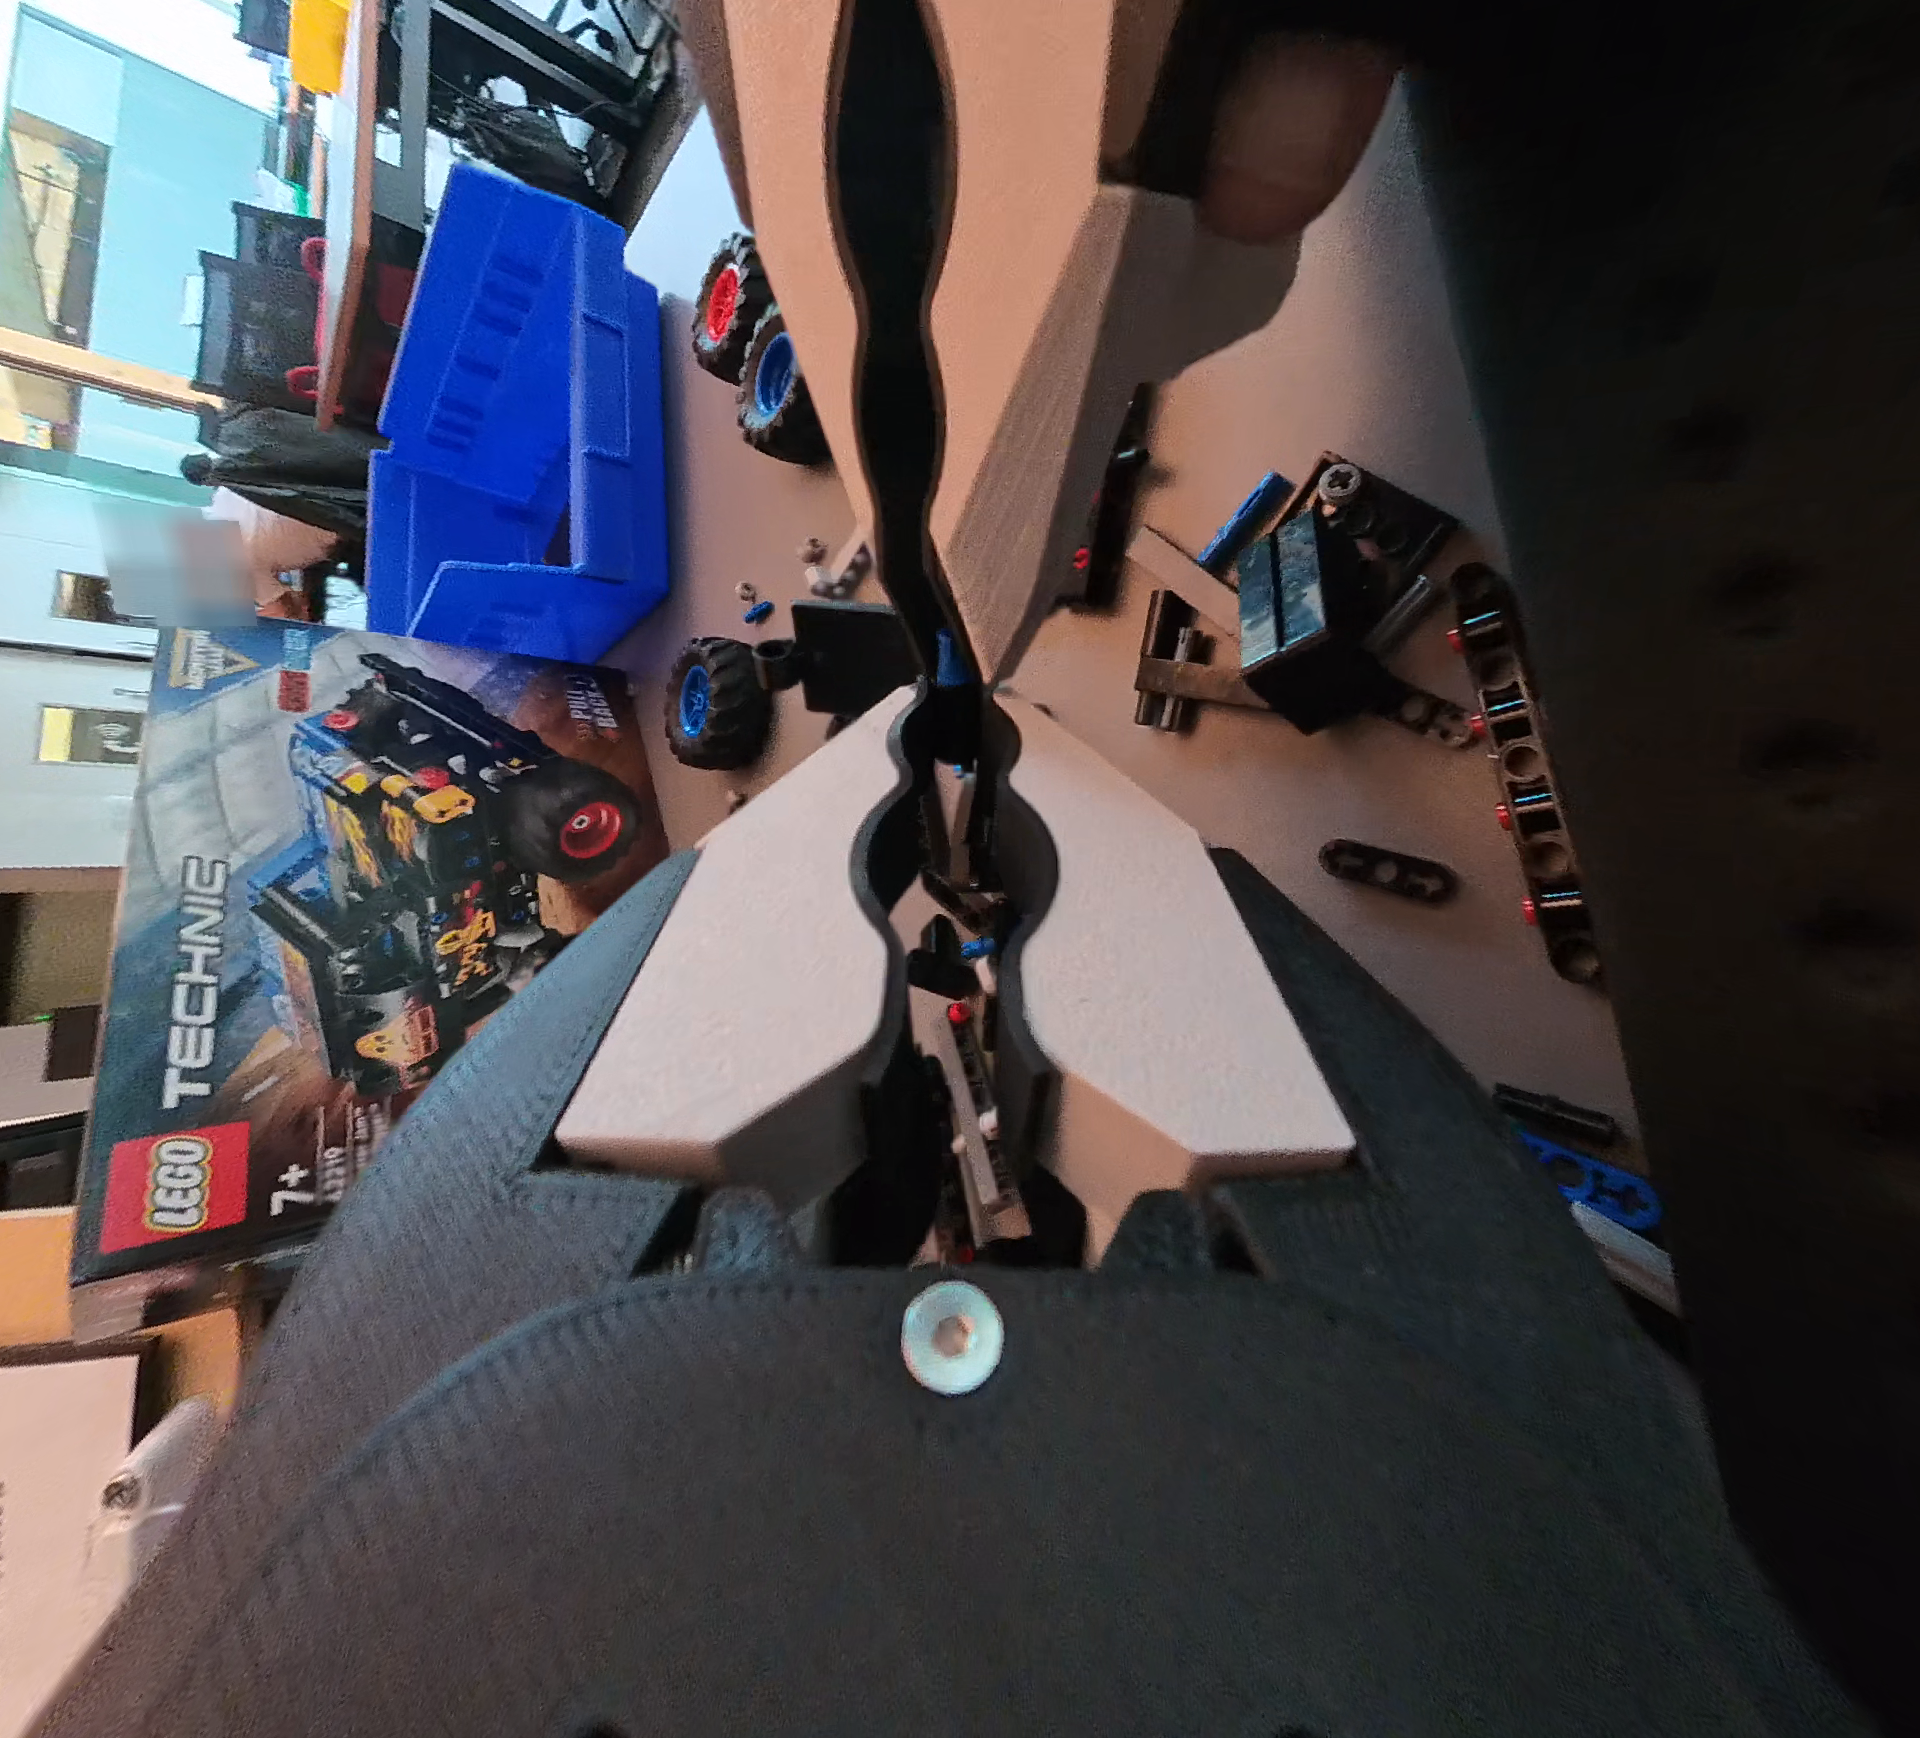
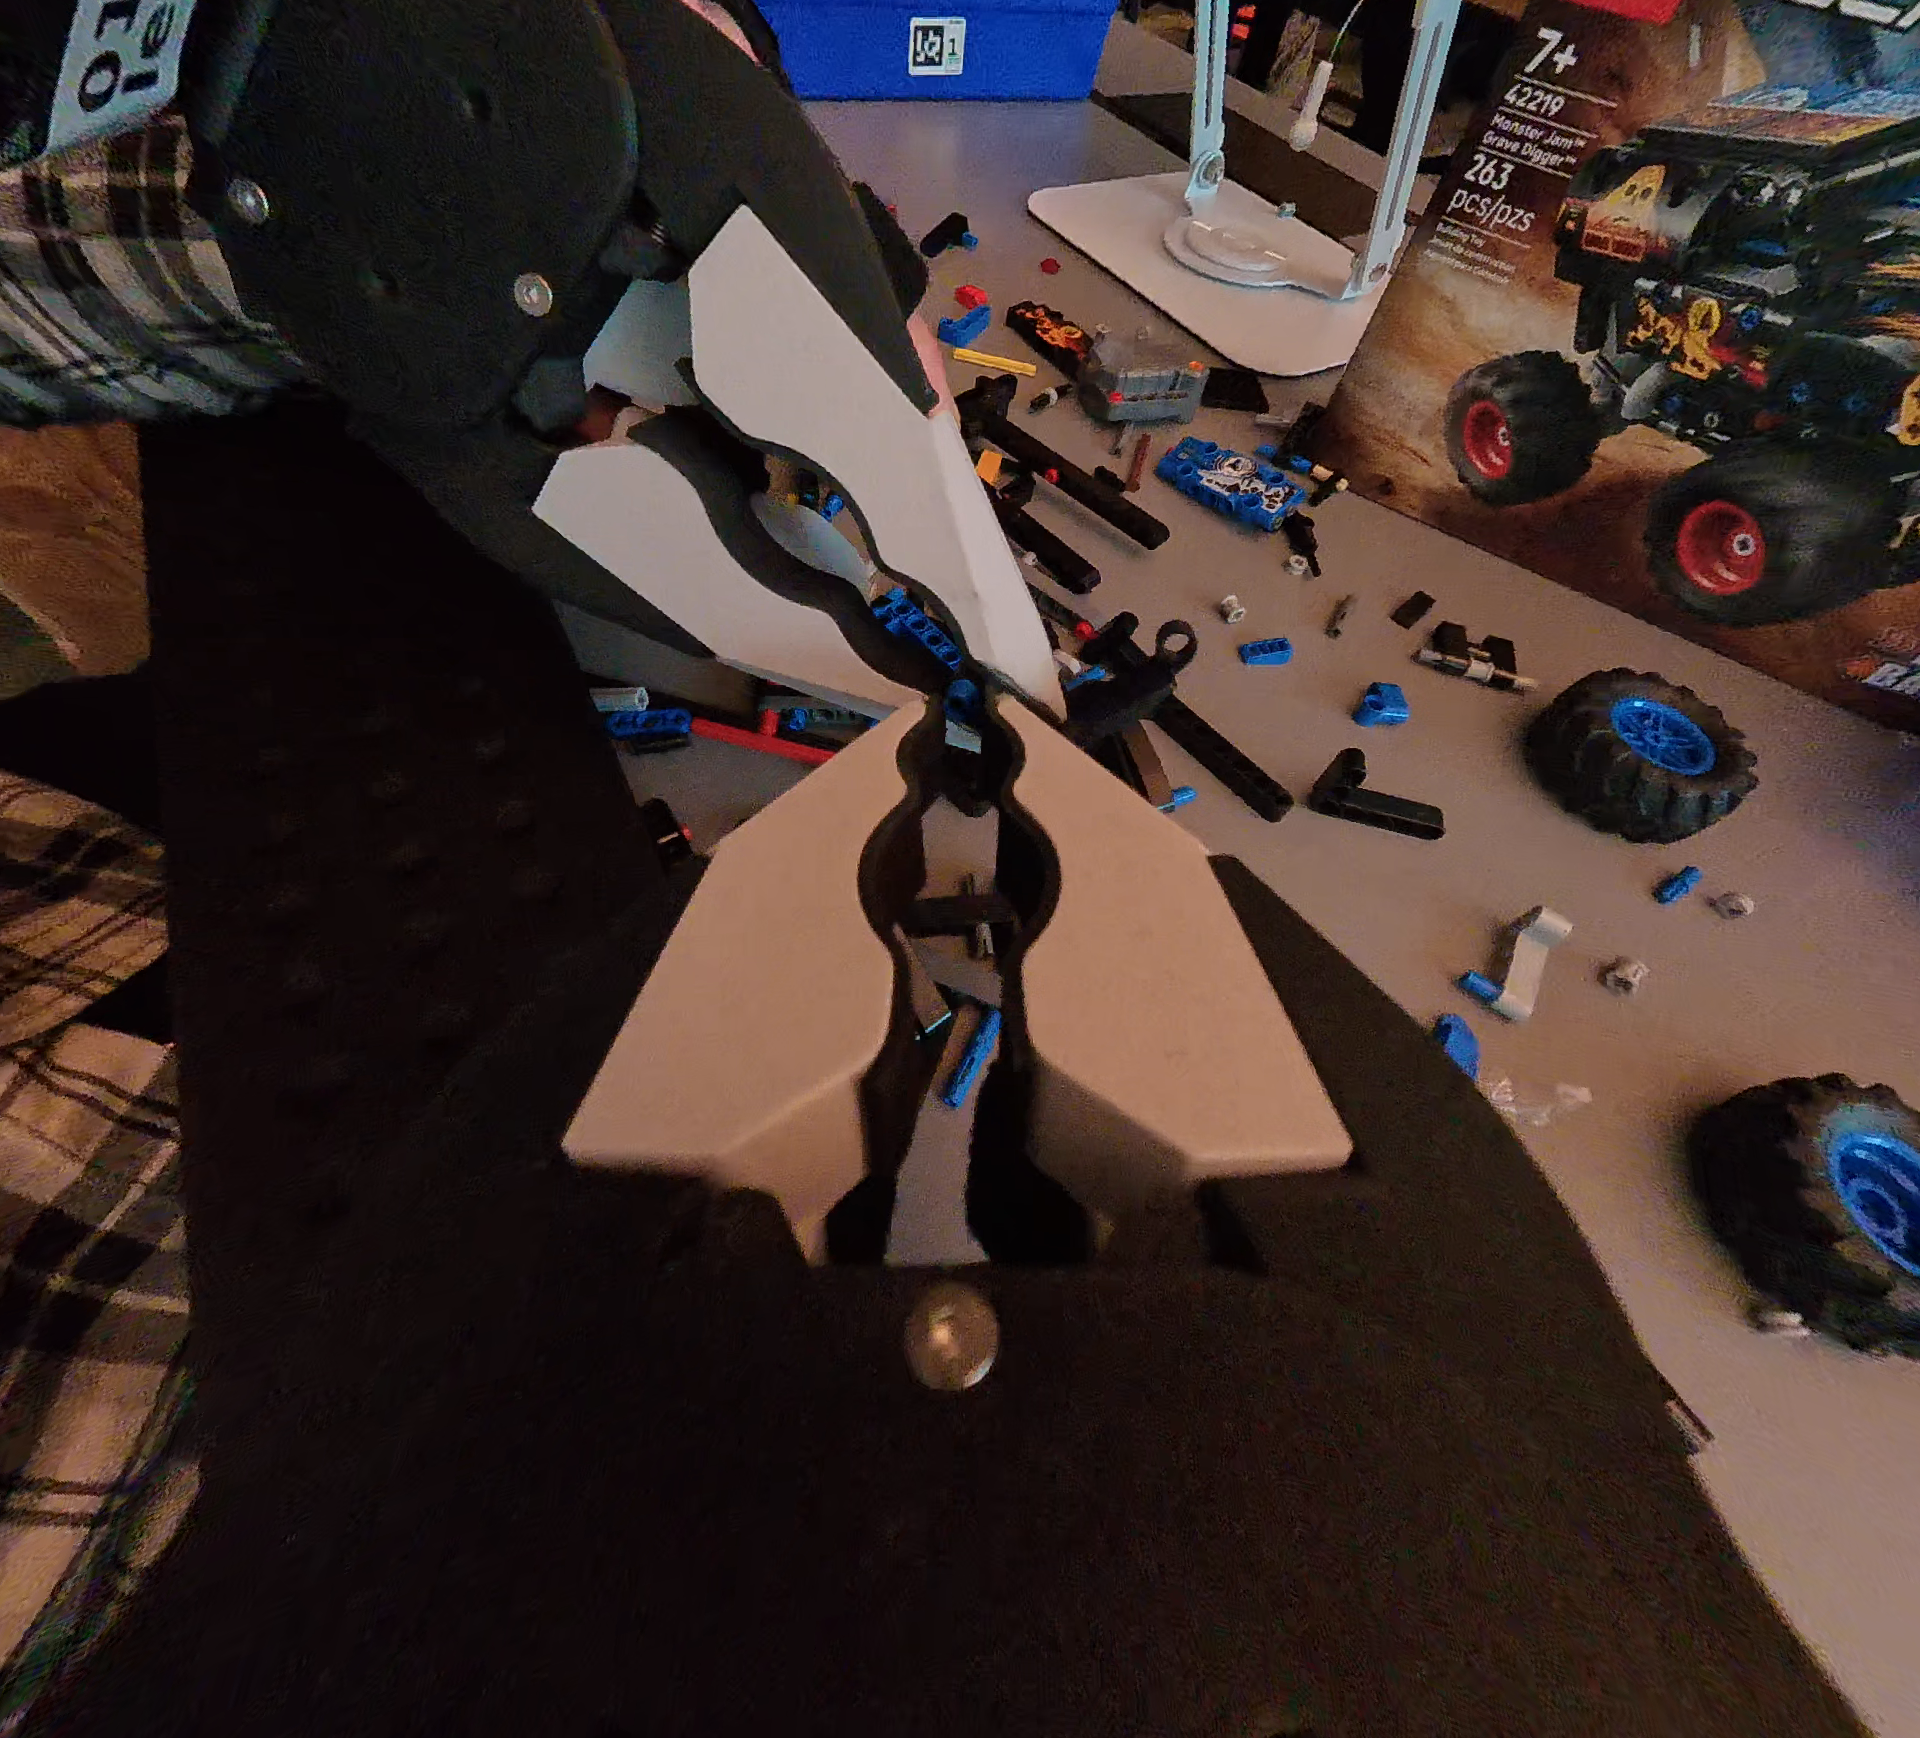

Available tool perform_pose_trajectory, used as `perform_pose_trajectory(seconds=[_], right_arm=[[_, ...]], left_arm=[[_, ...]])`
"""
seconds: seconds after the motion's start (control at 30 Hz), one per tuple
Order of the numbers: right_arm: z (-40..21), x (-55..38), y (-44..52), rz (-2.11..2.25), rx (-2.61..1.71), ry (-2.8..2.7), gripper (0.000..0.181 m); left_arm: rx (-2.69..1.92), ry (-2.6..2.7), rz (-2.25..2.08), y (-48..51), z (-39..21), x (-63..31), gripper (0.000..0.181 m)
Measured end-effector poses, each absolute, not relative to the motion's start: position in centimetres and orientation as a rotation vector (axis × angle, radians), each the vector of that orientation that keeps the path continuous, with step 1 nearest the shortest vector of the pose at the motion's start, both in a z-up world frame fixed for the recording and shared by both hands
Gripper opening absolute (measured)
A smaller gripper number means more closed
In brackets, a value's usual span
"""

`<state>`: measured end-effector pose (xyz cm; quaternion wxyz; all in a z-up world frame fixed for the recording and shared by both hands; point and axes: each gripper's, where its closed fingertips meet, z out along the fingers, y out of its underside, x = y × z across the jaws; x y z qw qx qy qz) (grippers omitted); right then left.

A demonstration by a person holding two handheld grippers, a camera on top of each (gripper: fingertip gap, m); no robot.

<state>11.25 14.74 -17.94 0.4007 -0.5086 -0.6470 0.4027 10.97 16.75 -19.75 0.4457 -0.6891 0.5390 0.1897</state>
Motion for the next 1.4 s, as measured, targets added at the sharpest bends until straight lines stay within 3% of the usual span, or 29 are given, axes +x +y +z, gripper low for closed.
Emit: perform_pose_trajectory(seconds=[0.63, 1.2, 1.3, 1.4], right_arm=[[-17.3, 10.9, 15.5, 1.101, -1.43, -1.508, 0.001], [-15.5, 12.3, 14.8, 1.381, -1.322, -1.494, 0.0], [-13.5, 14.4, 18.0, 1.395, -1.316, -1.34, 0.0], [-13.8, 16.1, 19.6, 1.386, -1.352, -1.345, 0.0]], left_arm=[[-1.571, 1.343, 0.741, 17.5, -18.8, 10.8, 0.005], [-1.503, 1.305, 0.623, 16.5, -17.5, 12.2, 0.006], [-1.594, 1.344, 0.641, 16.3, -19.9, 9.7, 0.006], [-1.584, 1.301, 0.561, 16.7, -18.4, 10.5, 0.006]])
